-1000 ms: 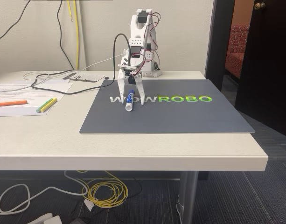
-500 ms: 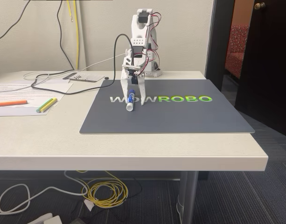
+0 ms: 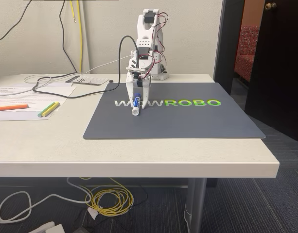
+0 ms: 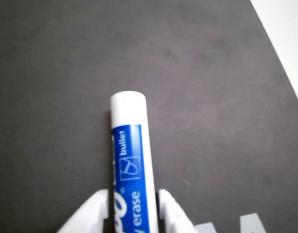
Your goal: Pick up the blue marker.
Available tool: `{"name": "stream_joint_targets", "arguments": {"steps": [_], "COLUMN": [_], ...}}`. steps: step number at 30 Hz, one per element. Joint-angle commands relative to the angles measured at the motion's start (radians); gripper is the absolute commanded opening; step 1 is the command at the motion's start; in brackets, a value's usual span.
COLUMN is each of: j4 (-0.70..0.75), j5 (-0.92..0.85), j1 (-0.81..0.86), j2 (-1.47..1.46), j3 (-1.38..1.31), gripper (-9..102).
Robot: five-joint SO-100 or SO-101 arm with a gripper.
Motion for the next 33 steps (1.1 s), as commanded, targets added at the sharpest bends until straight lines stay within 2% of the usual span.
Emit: {"name": "stream_joint_targets", "arguments": {"steps": [1,14,19,24,33], "j4": [0.015,0.017,0.044,0.144,0.436], "j5": [0.009,0.058,0.129,0.258,0.534], "j1": [0.015,-0.008,-0.028,-0.069,-0.152], "j2": [0.026,0.066,0.115,0.23,0.557], "j3": [0.006,0.037,0.041,0.041,0.031], "gripper": [11,3,2,2,2]}}
